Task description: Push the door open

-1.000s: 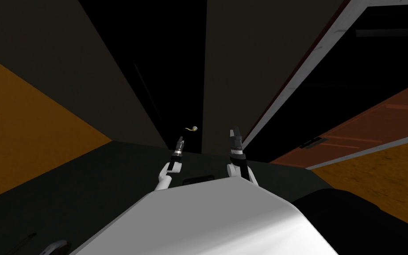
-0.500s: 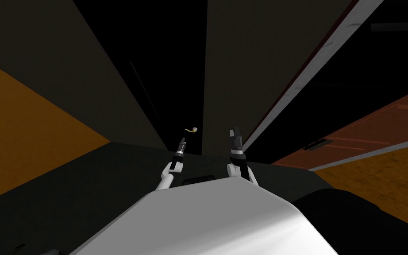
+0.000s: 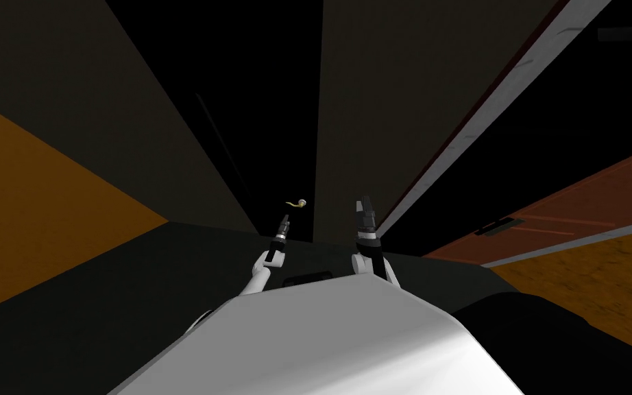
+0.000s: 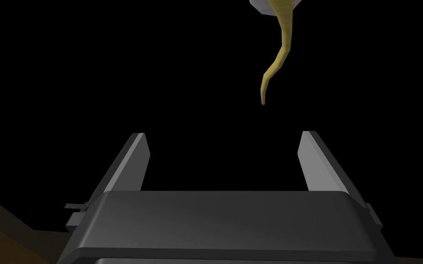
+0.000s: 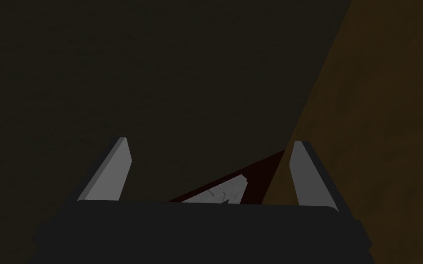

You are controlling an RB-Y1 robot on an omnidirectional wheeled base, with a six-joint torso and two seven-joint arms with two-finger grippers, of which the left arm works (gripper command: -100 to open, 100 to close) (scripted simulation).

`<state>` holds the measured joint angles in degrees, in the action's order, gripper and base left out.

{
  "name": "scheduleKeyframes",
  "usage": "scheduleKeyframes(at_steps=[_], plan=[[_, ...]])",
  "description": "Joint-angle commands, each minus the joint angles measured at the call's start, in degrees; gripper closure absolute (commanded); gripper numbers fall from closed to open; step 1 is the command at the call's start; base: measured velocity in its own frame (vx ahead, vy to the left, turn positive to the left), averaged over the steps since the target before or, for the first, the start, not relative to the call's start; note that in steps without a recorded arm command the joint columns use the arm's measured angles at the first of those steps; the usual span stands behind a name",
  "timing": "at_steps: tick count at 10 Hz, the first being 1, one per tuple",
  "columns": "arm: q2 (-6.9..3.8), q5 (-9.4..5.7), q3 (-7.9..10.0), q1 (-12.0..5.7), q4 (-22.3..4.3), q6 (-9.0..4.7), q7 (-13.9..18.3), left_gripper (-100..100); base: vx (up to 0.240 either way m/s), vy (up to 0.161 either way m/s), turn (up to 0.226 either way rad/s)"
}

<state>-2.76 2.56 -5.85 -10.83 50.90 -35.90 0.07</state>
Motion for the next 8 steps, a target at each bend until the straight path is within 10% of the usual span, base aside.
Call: scheduleKeyframes(at_steps=[1, 8], plan=[[0.36, 0.11, -0.06, -1.55, -2.9, -0.35, 0.0, -100, 0.105, 0.008, -0.004], [1.22, 0.45, -0.43, -4.87, -10.4, -0.94, 0.1, -100, 0.067, 0.005, -0.003]])
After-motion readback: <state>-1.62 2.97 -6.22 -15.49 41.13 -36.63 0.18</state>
